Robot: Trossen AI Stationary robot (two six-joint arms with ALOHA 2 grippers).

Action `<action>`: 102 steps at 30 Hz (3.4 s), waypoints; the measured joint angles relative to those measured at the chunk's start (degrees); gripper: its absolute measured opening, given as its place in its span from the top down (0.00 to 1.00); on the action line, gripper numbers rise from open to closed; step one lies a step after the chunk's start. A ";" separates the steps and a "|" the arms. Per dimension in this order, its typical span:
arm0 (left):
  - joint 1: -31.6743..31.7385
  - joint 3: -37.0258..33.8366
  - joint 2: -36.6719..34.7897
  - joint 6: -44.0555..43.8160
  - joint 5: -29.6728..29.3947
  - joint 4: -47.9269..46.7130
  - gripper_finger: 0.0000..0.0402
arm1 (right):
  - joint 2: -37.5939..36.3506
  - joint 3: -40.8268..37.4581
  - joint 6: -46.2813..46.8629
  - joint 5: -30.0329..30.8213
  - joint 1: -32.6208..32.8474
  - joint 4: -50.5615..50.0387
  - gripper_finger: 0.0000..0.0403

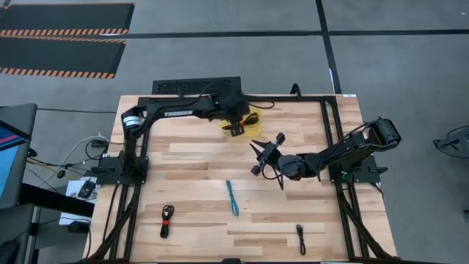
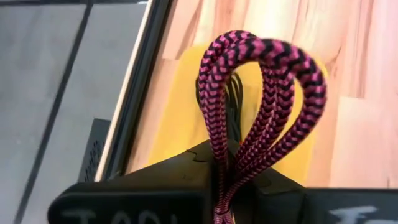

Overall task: Pick and place USB-C Cables
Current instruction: Put the pink charger cable into the yellow container

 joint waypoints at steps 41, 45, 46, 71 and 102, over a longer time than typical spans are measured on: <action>-5.48 -31.66 -28.82 -12.97 6.41 21.96 0.65 | -23.67 -9.28 29.02 -8.91 -11.99 -37.33 0.78; -11.04 -45.46 -38.11 -17.24 6.10 32.54 0.66 | -23.17 -9.79 17.29 -16.24 -15.94 -37.67 0.66; -12.48 -48.21 -39.84 -18.29 5.62 35.16 0.66 | -22.44 -9.79 13.75 -18.25 -16.67 -36.78 0.61; -26.13 -62.52 -49.34 -25.94 -12.06 40.68 0.66 | -2.86 -2.36 -5.89 -18.51 -22.93 -29.09 0.83; -26.13 -62.52 -49.29 -27.73 -13.75 41.28 0.66 | 4.71 6.16 1.28 -46.79 -34.95 -11.30 0.96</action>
